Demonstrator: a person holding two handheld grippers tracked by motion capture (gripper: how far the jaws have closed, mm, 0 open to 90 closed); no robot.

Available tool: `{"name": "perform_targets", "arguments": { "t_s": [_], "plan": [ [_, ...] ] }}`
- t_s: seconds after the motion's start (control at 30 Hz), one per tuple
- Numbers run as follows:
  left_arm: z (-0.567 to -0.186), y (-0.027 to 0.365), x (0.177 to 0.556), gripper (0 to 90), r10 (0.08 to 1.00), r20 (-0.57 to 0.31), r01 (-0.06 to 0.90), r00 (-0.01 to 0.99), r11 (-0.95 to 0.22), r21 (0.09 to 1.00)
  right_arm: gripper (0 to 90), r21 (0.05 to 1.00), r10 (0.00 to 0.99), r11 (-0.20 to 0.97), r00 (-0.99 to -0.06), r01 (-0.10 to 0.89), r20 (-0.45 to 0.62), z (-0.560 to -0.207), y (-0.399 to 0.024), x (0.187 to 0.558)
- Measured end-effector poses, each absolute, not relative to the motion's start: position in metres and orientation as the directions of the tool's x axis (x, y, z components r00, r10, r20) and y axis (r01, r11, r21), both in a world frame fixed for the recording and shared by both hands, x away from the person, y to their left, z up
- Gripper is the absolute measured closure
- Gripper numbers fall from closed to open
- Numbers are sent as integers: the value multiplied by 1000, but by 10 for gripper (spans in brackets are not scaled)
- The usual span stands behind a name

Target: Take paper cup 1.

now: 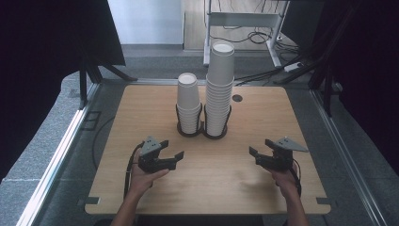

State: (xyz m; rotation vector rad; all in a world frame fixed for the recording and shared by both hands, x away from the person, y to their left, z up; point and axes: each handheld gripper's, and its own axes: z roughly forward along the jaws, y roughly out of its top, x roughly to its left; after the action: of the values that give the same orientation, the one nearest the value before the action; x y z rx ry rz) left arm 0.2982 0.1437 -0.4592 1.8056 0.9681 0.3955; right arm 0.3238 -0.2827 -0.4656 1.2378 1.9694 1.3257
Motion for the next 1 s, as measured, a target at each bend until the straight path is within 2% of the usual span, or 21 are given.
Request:
{"name": "perform_targets", "arguments": {
  "t_s": [0.37,0.7,1.0],
  "plan": [
    [-458,144,295,225,735,-169,433,657,-184,882,218,902,872,129,-481,413,96,-463,-288,321],
    [-454,151,292,229,751,-152,429,642,-188,884,240,903,834,175,-547,392,76,-460,-268,319],
    [-449,161,293,219,753,-178,431,633,-152,890,281,918,793,140,-598,371,121,-457,-259,319]
  ]
}}
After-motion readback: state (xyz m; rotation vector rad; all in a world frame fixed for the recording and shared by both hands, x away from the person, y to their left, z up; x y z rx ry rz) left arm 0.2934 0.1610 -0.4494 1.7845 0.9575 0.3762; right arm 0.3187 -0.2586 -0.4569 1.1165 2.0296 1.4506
